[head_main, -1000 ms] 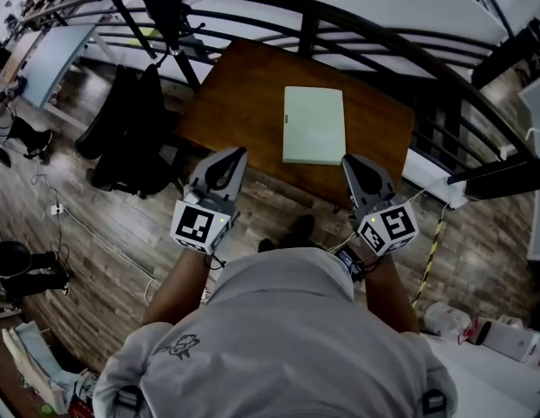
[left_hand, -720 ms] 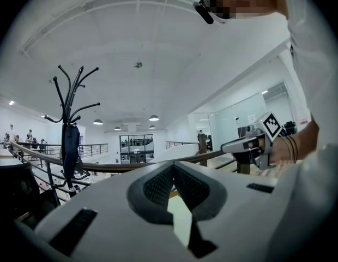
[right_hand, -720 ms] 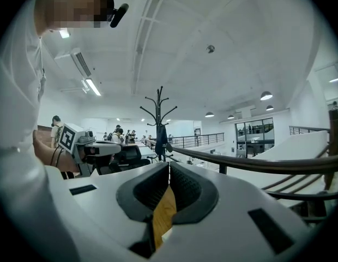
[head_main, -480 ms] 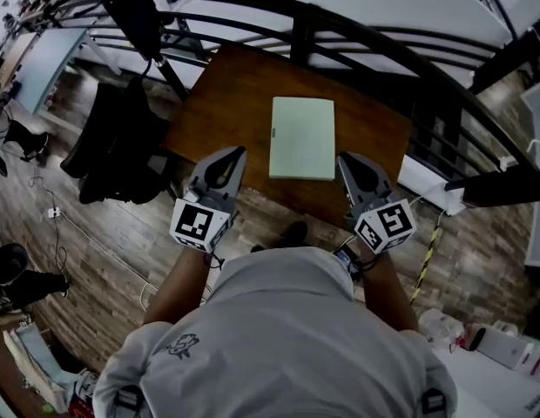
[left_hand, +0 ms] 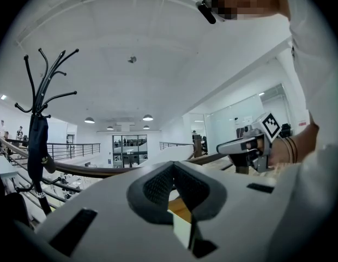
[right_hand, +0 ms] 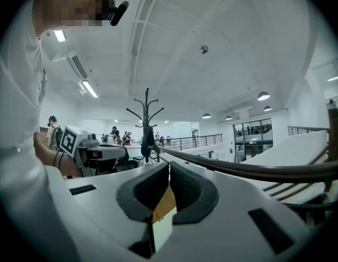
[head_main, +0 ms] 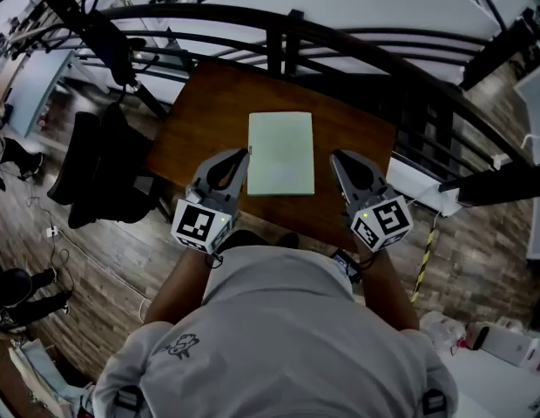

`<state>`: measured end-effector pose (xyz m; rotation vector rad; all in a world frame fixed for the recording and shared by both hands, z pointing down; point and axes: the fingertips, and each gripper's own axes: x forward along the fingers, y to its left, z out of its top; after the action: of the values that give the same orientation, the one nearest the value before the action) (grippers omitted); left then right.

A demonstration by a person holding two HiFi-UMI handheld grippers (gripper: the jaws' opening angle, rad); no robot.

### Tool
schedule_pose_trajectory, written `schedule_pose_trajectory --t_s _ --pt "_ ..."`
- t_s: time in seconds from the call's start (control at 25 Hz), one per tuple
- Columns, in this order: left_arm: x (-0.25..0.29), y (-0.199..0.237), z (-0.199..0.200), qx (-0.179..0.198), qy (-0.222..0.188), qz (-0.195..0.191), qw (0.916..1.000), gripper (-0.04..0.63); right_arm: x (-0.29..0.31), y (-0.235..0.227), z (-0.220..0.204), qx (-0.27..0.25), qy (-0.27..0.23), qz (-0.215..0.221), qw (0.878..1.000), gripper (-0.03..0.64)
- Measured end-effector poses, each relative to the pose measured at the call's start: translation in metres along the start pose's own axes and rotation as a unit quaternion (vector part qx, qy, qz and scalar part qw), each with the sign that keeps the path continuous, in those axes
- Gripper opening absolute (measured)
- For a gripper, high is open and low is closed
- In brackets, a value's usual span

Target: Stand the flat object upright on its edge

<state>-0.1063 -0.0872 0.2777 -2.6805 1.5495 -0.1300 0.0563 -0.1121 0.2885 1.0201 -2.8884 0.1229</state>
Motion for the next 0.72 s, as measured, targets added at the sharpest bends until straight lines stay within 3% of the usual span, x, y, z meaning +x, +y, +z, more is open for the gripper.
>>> schedule_pose_trajectory --t_s 0.4,0.72 --pt "0.040 0.005 -0.008 0.001 0.011 -0.029 0.9995 0.012 0.015 -0.032 -0.017 0.010 0.026 -0.009 1.000 0.035" --pt "0.070 0.030 -0.034 -0.018 0.053 -0.035 0.9978 0.012 0.038 -0.055 -0.028 0.029 0.022 -0.025 0.999 0.035"
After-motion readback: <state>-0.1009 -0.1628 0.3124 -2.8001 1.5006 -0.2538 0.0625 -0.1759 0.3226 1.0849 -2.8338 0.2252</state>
